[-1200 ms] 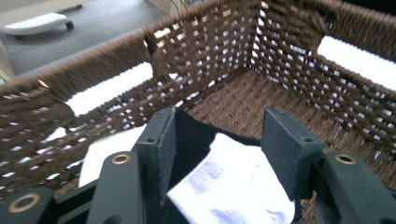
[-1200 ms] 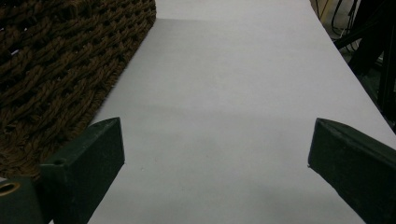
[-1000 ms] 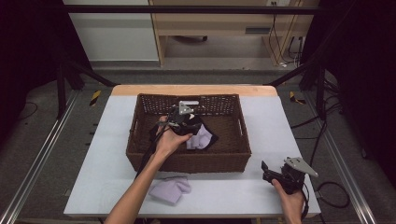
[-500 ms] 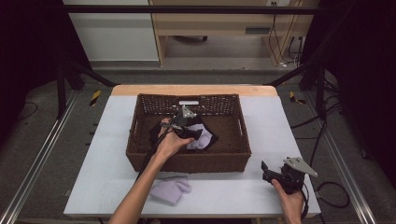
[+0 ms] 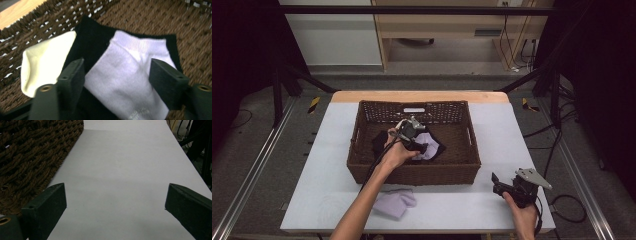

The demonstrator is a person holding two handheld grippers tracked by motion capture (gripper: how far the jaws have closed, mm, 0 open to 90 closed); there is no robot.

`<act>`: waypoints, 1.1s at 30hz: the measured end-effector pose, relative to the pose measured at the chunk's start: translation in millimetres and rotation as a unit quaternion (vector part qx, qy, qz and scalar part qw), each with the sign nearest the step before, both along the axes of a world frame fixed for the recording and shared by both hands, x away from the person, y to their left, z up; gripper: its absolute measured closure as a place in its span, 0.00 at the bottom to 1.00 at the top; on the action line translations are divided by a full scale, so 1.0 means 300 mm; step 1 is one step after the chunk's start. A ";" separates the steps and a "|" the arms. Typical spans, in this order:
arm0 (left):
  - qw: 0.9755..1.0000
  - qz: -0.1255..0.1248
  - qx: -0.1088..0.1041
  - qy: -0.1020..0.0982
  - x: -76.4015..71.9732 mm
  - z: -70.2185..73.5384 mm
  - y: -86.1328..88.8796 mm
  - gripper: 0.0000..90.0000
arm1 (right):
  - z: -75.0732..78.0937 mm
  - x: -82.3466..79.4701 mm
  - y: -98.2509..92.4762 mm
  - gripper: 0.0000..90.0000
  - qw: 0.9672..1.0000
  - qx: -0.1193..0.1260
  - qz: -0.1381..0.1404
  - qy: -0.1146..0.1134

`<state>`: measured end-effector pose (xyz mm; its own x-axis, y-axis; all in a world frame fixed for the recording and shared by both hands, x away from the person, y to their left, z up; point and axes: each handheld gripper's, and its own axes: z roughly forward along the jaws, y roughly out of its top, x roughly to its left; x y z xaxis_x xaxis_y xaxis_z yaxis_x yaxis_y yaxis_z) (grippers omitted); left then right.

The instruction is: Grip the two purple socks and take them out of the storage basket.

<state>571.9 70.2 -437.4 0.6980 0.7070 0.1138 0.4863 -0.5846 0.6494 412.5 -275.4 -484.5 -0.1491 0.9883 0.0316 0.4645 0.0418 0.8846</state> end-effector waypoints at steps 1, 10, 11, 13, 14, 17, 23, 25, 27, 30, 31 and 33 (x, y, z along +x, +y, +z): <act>1.000 -0.003 0.000 0.006 -0.001 -0.001 -0.001 0.45 | 0.000 0.000 0.000 0.05 1.000 0.000 0.000 -0.001; 0.999 -0.015 0.015 0.034 -0.009 0.015 0.007 0.87 | 0.000 -0.001 0.000 0.05 1.000 -0.001 0.000 -0.003; 0.999 -0.012 0.010 0.038 -0.009 0.018 0.010 0.89 | 0.000 -0.001 0.000 0.05 1.000 0.000 0.000 -0.003; 0.999 -0.008 0.008 0.036 -0.012 0.023 0.013 0.90 | 0.000 -0.002 0.000 0.05 1.000 0.000 0.000 -0.003; 0.999 -0.007 0.001 0.036 -0.014 0.027 0.015 0.90 | 0.000 -0.002 -0.001 0.05 1.000 0.001 0.000 -0.004; 0.999 -0.003 -0.033 0.018 -0.022 0.044 0.027 0.90 | 0.000 -0.002 -0.001 0.05 1.000 0.001 0.000 -0.004; 0.995 0.008 -0.099 -0.030 -0.038 0.076 0.061 0.90 | 0.000 -0.001 -0.002 0.05 1.000 0.002 0.000 -0.003; 0.992 0.008 -0.117 -0.044 -0.044 0.086 0.067 0.90 | 0.000 -0.001 -0.002 0.05 1.000 0.002 -0.001 -0.002; 0.989 0.010 -0.134 -0.058 -0.049 0.095 0.071 0.90 | 0.000 -0.001 -0.002 0.05 1.000 0.002 0.000 -0.003; 0.986 0.007 -0.148 -0.076 -0.053 0.111 0.076 0.91 | 0.001 -0.002 -0.003 0.05 1.000 0.004 -0.001 -0.003; 0.984 0.006 -0.157 -0.079 -0.055 0.115 0.077 0.91 | 0.000 -0.002 -0.003 0.05 1.000 0.005 0.000 -0.002; 0.982 0.004 -0.167 -0.087 -0.058 0.124 0.079 0.91 | 0.000 -0.001 -0.004 0.05 1.000 0.006 0.000 -0.002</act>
<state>554.6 94.1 -400.3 0.6833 0.7301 -0.0076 0.3539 -0.3221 0.8781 412.2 -276.5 -484.5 -0.1494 0.9879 0.0421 0.4602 0.0318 0.8872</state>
